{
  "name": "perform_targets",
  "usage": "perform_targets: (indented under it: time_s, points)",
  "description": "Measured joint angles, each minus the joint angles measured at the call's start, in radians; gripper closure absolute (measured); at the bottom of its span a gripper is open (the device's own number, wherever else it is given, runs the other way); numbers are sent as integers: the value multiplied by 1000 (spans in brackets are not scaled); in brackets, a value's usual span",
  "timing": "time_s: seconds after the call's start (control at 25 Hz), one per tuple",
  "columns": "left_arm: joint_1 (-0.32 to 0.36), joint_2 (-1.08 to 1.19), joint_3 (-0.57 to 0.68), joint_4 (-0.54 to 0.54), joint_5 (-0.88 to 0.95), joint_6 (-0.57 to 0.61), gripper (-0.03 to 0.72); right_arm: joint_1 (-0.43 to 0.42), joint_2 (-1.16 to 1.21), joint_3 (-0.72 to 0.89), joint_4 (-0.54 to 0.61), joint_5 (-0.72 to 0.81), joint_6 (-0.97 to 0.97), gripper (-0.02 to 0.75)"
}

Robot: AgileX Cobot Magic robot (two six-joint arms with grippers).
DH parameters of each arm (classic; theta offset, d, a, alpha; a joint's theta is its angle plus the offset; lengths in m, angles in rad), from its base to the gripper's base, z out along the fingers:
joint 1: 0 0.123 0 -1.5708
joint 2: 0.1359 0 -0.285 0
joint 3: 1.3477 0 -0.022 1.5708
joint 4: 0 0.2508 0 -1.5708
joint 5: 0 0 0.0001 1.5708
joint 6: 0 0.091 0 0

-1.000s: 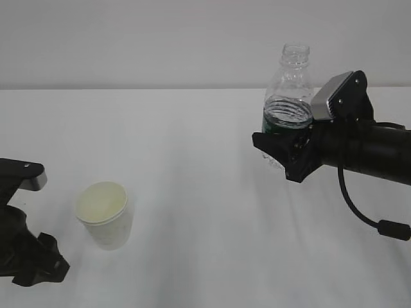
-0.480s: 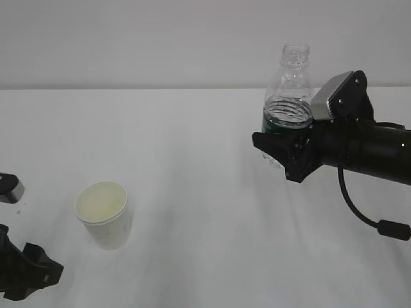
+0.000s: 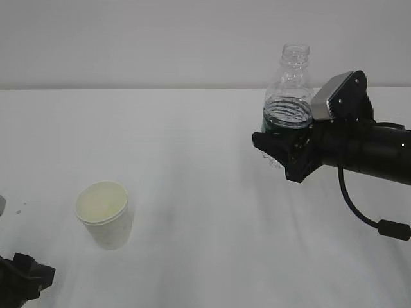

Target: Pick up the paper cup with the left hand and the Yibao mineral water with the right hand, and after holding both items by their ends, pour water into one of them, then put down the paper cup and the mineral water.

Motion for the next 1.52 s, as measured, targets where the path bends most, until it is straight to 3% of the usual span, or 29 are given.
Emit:
perform_targets:
  time_s: [0.24, 0.48, 0.72, 0.88, 1.52]
  points:
    - [-142, -2, 64, -4, -227, 0, 272, 0, 0, 0, 0, 0, 0, 283]
    - [-208, -2, 153, 7, -421, 0, 272, 0, 0, 0, 0, 0, 0, 283]
    - [-208, -6, 255, 126, -646, 0, 272, 0, 0, 0, 0, 0, 0, 283]
    - [-208, -6, 265, 205, -698, 0, 272, 0, 0, 0, -1, 0, 0, 283]
    - [-208, 50, 265, 243, -839, -9, 272, 0, 0, 0, -38, 0, 0, 283]
